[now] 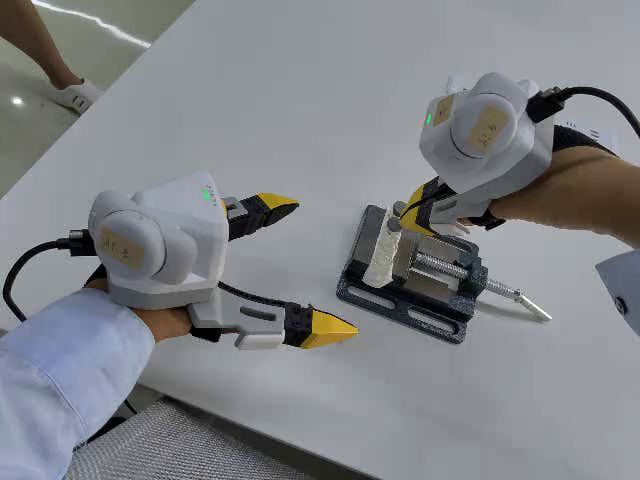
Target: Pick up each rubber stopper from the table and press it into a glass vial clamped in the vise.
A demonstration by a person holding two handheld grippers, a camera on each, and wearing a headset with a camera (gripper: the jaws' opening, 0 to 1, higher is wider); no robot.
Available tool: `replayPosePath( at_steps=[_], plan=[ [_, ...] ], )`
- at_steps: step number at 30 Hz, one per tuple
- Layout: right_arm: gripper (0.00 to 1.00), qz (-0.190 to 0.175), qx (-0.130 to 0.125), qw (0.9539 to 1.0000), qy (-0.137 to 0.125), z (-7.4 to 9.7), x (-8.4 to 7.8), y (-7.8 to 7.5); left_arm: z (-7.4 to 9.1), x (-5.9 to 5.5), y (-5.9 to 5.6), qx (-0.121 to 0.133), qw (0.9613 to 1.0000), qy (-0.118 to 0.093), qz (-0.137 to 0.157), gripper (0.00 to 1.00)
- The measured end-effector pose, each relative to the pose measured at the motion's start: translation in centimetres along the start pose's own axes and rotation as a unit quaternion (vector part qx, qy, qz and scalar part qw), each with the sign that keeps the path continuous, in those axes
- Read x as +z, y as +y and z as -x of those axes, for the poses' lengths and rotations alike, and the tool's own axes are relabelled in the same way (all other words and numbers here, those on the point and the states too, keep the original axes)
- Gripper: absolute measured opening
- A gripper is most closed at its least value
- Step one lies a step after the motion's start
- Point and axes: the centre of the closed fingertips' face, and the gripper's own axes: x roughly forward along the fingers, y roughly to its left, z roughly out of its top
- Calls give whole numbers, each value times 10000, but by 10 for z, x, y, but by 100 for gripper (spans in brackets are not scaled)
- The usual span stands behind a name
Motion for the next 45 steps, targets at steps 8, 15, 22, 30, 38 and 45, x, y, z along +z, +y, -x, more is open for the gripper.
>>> replayPosePath(
  at_steps=[8,15,22,30,38,45],
  plan=[
    [9,-591,90,9967,-541,11,-2,28,1,5,-4,-13,10000,-15,-17,86],
    [19,-790,165,9938,-767,11,-4,52,5,5,-10,-51,10000,11,-11,86],
    [20,-883,290,9917,-886,4,-4,77,11,3,-13,-79,9999,103,-73,86],
    [20,-948,425,9891,-1044,-9,-4,103,16,2,-18,-111,9996,210,-150,86],
    [22,-1029,442,9849,-1320,-27,-6,116,19,1,-23,-119,9994,270,-153,86],
    [20,-1092,409,9823,-1465,-36,-3,117,19,-1,-24,-120,9993,310,-140,86]
  ],
)
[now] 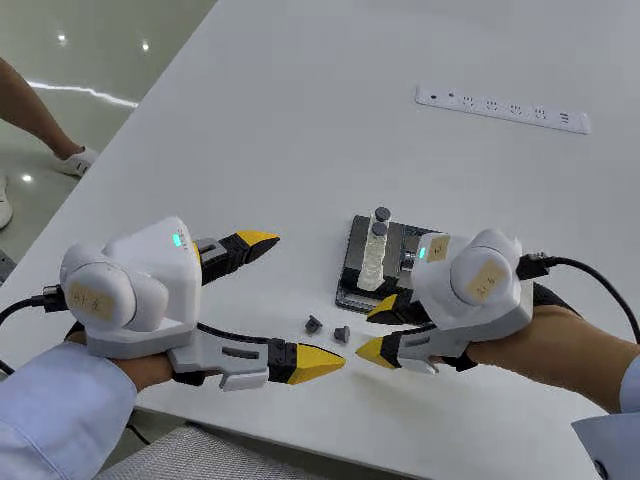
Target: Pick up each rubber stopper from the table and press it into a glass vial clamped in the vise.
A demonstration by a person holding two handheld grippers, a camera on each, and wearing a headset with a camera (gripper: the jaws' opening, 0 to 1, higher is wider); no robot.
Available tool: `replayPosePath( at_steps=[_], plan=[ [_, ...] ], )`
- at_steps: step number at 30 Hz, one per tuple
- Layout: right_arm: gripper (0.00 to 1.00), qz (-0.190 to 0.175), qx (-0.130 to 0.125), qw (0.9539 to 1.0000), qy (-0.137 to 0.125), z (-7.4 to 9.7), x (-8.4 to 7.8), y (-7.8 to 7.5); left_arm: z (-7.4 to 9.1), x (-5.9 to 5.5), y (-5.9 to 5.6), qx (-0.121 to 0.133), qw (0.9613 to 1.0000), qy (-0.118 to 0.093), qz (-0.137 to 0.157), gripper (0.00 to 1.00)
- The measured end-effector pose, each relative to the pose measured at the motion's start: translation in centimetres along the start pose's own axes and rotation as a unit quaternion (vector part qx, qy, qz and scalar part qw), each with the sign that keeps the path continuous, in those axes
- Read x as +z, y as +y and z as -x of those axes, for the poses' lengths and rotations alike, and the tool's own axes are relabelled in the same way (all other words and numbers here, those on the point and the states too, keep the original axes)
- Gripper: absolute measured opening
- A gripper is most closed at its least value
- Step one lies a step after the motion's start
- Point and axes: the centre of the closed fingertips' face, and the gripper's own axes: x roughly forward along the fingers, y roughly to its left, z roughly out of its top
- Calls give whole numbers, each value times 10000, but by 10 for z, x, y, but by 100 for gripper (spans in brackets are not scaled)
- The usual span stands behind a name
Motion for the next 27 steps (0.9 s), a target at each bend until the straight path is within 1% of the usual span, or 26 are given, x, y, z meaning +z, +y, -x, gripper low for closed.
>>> replayPosePath(
  at_steps=[7,9,14,18,22,23,27],
  plan=[
    [20,24,55,9999,-135,-10,3,2,1,1,-3,-21,10000,-19,-2,87],
    [19,101,49,9998,-158,-12,2,3,1,1,-3,-28,10000,-27,2,87],
    [19,113,30,9998,-186,-14,0,1,3,-1,-3,-54,9999,42,-74,88],
    [18,144,71,9996,-226,-16,1,2,2,0,-3,-71,9998,73,-144,88],
    [17,168,64,9995,-241,-18,2,1,1,3,-1,-68,9998,64,-171,88],
    [17,176,61,9994,-278,-19,3,1,1,3,-1,-71,9998,57,-162,88],
    [15,193,93,9994,-274,-21,3,0,0,4,-1,-68,9998,53,-155,88]
  ],
)
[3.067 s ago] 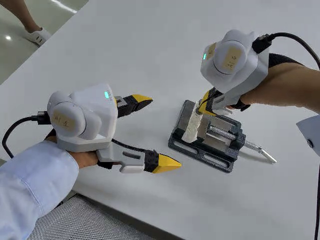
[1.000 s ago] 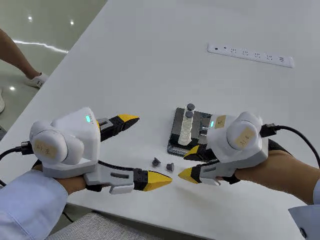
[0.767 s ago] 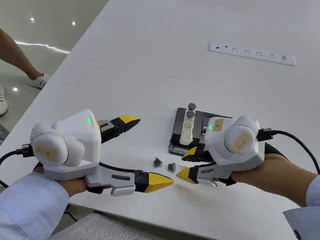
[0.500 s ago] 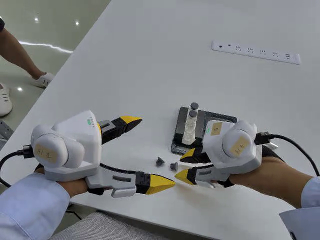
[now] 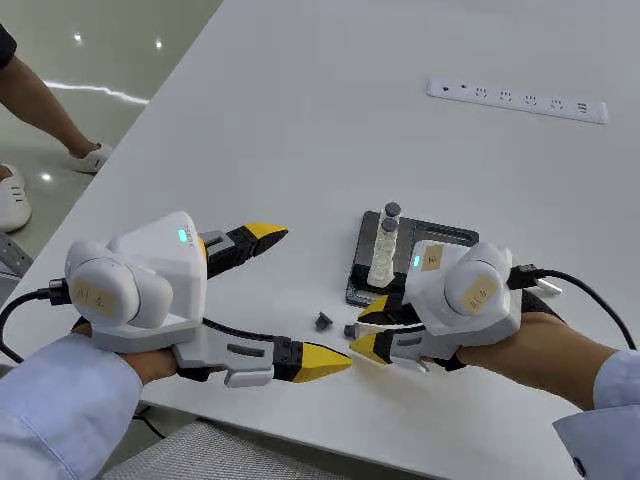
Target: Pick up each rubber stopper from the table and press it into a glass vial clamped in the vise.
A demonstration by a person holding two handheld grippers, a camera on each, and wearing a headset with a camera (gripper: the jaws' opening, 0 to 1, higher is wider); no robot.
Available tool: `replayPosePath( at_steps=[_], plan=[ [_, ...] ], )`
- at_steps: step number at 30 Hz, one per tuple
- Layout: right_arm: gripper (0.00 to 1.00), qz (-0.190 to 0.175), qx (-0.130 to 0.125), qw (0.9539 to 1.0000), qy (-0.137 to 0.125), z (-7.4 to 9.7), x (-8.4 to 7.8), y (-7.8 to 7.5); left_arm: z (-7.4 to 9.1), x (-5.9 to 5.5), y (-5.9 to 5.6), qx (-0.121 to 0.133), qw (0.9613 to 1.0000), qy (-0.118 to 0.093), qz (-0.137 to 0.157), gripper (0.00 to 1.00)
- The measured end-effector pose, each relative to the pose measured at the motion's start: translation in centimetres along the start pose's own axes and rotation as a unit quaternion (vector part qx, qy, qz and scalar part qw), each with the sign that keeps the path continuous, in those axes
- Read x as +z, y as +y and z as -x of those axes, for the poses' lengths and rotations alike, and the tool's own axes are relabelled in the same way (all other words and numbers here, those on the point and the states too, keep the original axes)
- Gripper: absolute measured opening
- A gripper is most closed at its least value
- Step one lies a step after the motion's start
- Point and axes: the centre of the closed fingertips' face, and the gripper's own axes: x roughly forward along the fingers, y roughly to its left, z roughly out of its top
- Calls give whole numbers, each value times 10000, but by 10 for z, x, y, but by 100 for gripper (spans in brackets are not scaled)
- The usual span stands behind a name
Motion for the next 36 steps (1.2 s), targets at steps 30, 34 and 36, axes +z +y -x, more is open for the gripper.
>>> replayPosePath(
  at_steps=[30,34,36],
  plan=[
    [7,323,-87,9993,174,48,17,-3,-21,-11,-17,-433,9984,231,-277,63],
    [7,445,-95,9983,351,72,27,-7,-29,-1,-20,-523,9978,93,-400,59],
    [7,471,-80,9980,424,79,31,-8,-32,2,-21,-547,9973,70,-479,55]
  ],
)
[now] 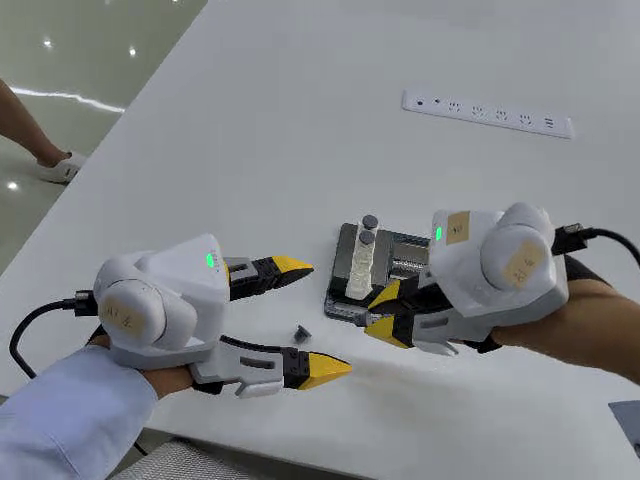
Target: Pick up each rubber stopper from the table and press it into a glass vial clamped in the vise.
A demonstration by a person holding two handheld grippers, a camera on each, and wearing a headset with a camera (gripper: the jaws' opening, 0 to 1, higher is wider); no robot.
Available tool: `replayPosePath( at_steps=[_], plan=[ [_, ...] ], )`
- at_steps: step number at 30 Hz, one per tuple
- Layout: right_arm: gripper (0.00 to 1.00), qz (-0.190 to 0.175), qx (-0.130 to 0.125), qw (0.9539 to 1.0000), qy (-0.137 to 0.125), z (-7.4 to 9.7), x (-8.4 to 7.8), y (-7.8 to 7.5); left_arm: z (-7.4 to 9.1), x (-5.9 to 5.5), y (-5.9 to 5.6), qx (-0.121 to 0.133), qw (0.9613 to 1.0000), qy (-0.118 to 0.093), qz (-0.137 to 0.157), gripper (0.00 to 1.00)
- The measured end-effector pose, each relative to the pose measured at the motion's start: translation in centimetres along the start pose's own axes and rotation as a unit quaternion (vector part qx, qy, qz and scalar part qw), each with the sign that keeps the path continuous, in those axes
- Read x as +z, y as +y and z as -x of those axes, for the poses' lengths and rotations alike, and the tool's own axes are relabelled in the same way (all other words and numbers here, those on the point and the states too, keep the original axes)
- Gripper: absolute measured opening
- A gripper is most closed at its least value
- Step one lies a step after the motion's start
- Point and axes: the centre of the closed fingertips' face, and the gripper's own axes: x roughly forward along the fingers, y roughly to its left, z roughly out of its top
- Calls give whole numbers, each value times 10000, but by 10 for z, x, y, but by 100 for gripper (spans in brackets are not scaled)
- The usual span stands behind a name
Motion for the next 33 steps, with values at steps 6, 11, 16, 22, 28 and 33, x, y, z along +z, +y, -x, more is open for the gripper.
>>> replayPosePath(
  at_steps=[6,11,16,22,28,33],
  plan=[
    [7,67,98,9995,298,20,11,-2,-8,12,-3,-70,9997,-134,-175,49],
    [7,163,195,9982,544,28,16,-2,-9,14,-5,-112,9994,-126,-306,42],
    [7,218,261,9970,696,31,18,-2,-11,13,-6,-113,9991,-76,-393,35],
    [7,220,364,9952,880,29,22,3,-12,21,-9,-138,9987,-224,-448,25],
    [7,210,447,9939,987,26,25,6,-13,25,-8,-147,9982,-264,-525,20],
    [7,235,525,9920,1123,25,24,9,-13,25,-10,-191,9978,-272,-568,15]
  ],
)
